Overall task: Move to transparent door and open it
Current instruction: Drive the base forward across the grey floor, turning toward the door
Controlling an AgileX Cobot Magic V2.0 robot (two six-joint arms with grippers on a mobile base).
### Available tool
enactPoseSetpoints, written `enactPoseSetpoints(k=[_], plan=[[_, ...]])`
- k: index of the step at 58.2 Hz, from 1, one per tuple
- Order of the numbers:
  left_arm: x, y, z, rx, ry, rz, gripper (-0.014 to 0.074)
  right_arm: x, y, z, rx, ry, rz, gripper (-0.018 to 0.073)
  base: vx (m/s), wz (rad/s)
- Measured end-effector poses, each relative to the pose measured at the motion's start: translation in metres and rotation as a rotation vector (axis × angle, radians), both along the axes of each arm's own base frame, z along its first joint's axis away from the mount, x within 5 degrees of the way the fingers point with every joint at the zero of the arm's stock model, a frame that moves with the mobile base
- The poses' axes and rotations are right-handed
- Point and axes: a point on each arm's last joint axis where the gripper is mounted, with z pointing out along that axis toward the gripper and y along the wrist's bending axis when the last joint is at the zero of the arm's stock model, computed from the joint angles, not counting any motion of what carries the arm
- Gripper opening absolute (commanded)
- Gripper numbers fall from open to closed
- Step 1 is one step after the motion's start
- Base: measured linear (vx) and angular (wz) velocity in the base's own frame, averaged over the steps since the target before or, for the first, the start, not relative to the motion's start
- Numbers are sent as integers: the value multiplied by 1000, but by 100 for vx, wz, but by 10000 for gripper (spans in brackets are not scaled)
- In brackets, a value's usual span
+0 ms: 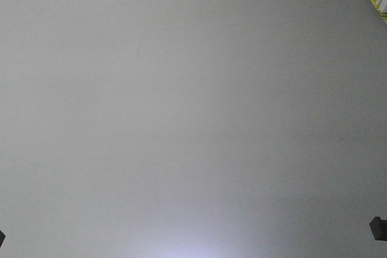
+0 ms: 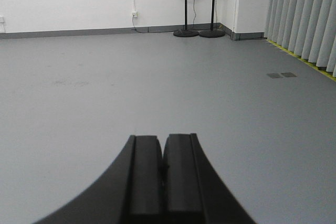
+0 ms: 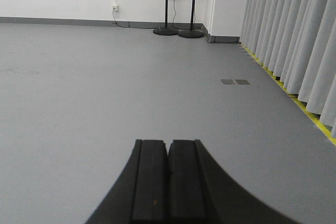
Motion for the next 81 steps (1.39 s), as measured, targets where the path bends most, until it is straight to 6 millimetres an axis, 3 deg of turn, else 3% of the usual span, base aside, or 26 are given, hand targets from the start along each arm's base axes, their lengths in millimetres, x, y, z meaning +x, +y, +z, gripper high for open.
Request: enactPoseSetpoints(k=[81], plan=[[0,0,0,0,0,0,-6,0,0,0,0,0,0,-9,5,0]])
